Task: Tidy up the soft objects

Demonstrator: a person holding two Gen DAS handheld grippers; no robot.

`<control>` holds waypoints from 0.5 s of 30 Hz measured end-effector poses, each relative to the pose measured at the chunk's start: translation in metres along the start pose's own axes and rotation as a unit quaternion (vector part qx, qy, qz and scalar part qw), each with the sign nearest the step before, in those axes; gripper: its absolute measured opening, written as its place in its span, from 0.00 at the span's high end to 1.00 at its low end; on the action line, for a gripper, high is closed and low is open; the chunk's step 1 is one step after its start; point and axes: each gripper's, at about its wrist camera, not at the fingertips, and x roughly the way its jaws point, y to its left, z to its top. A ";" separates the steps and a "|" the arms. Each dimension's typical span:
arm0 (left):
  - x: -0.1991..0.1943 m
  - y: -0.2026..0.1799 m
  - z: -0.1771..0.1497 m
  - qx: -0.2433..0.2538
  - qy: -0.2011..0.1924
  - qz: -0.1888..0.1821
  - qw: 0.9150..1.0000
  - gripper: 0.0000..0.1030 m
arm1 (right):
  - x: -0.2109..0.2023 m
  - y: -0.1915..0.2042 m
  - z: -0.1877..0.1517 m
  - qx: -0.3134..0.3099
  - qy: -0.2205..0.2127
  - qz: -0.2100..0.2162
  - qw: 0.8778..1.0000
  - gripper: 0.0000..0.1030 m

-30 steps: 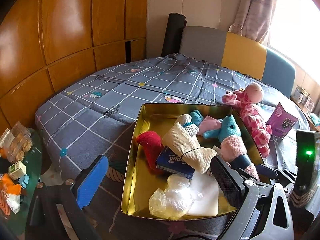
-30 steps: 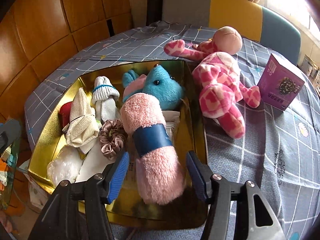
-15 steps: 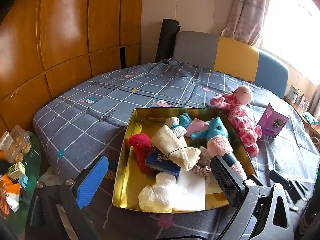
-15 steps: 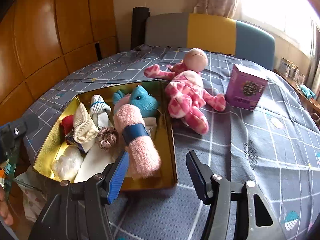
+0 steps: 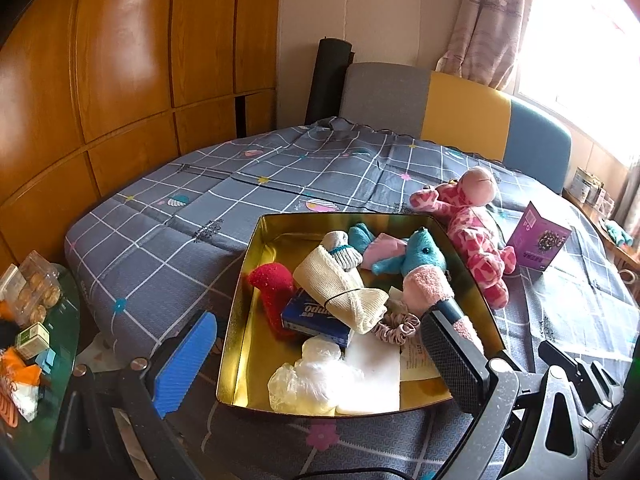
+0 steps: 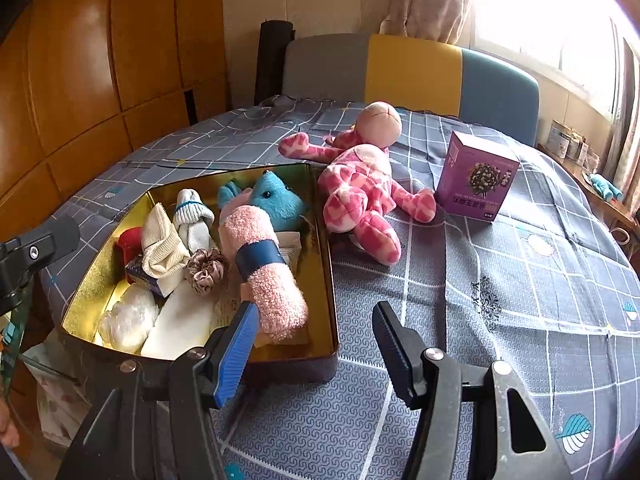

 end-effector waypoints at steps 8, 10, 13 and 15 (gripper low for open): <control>-0.001 0.002 0.000 0.000 -0.003 0.002 1.000 0.00 | -0.002 0.003 0.002 -0.002 -0.003 0.002 1.000 0.42; -0.001 0.002 0.001 0.000 -0.003 0.004 1.000 0.00 | -0.002 0.003 0.002 -0.002 -0.003 0.002 1.000 0.42; -0.001 0.003 0.001 -0.002 -0.003 0.004 1.000 0.00 | -0.003 0.003 0.002 -0.002 -0.003 0.003 1.000 0.42; -0.001 0.003 0.002 -0.001 -0.003 0.005 1.000 0.00 | -0.002 0.003 0.002 -0.001 -0.003 0.003 1.000 0.42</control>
